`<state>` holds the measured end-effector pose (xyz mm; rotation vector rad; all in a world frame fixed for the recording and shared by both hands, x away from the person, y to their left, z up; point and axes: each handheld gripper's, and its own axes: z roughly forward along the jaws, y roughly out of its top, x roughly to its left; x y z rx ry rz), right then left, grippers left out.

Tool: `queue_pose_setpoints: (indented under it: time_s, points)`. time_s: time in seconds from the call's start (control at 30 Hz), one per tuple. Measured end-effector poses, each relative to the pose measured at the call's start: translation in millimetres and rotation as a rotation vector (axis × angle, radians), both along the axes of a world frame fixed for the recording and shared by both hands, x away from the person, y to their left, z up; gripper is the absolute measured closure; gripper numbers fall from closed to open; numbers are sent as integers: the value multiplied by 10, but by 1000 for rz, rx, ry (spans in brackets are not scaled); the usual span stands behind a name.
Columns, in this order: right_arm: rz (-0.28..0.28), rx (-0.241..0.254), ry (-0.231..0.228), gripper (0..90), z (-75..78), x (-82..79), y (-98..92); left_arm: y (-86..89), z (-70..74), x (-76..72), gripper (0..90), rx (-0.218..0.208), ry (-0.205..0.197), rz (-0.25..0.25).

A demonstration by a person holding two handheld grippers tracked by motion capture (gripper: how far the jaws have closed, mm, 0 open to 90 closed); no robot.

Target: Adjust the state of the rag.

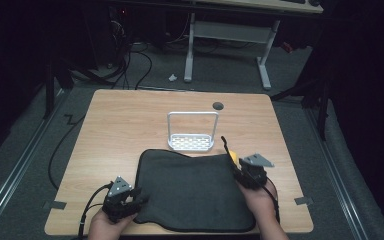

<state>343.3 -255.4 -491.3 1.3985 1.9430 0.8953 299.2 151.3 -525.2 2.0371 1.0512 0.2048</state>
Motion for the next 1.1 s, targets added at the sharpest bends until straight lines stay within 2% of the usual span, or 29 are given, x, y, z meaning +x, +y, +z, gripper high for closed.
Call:
queue_pose_setpoints:
  time_s: [0.13, 0.17, 0.2, 0.23, 0.27, 0.3, 0.37, 0.43, 0.47, 0.53, 0.63, 0.67, 0.7, 0.77, 0.8, 0.9, 0.97, 1.03, 1.1]
  points:
    - [-25, -57, 8, 650, 1, 411, 122, -26, -27, -15, 570, 43, -17, -14]
    - [-21, -60, 32, 657, -13, 483, 140, -27, -28, -29, 571, 37, -13, -16]
    - [-13, -66, 60, 684, -35, 540, 158, -22, -30, -47, 570, 31, -11, -21]
    - [2, -87, 81, 763, -61, 576, 173, -15, -27, -61, 570, 25, -1, -25]
    - [15, -120, 91, 853, -86, 597, 186, -1, -21, -79, 572, 12, 19, -21]
    - [12, -146, 86, 873, -87, 603, 174, 8, -20, -93, 575, 3, 29, -21]
    - [-15, -119, 58, 875, -17, 598, 63, 18, -20, -152, 588, 11, 23, -24]
    - [-56, -80, 26, 872, 73, 579, -134, 19, -21, -208, 599, 25, 9, -25]
    - [-75, -58, 24, 861, 87, 574, -244, 21, -20, -227, 600, 26, 8, -26]
    - [-137, -73, 48, 869, 14, 570, -446, 21, -19, -244, 599, 29, 8, -25]
    - [-175, -75, 101, 846, -150, 573, -618, 25, -13, -233, 593, 18, 25, -23]
    - [-180, -73, 107, 828, -176, 560, -638, 25, -11, -223, 585, 12, 31, -28]
    - [-171, -71, 96, 806, -165, 531, -625, 25, -8, -210, 581, 12, 33, -33]
    - [-128, -70, 54, 775, -83, 431, -518, 27, 3, -165, 575, 0, 29, -33]
    - [-92, -74, 31, 754, -34, 352, -432, 33, 19, -132, 569, -3, 21, -29]
    - [-30, -54, 20, 714, -9, 160, -276, 48, 63, 16, 565, -12, -17, -13]
    - [8, -37, 46, 698, -79, 29, -189, 53, 66, 151, 565, -19, -25, 3]
    - [28, -38, 68, 713, -164, -55, -146, 23, 34, 277, 574, 8, -20, 7]
    - [36, -50, 109, 717, -276, -147, -110, -42, -28, 396, 580, 33, -8, 3]
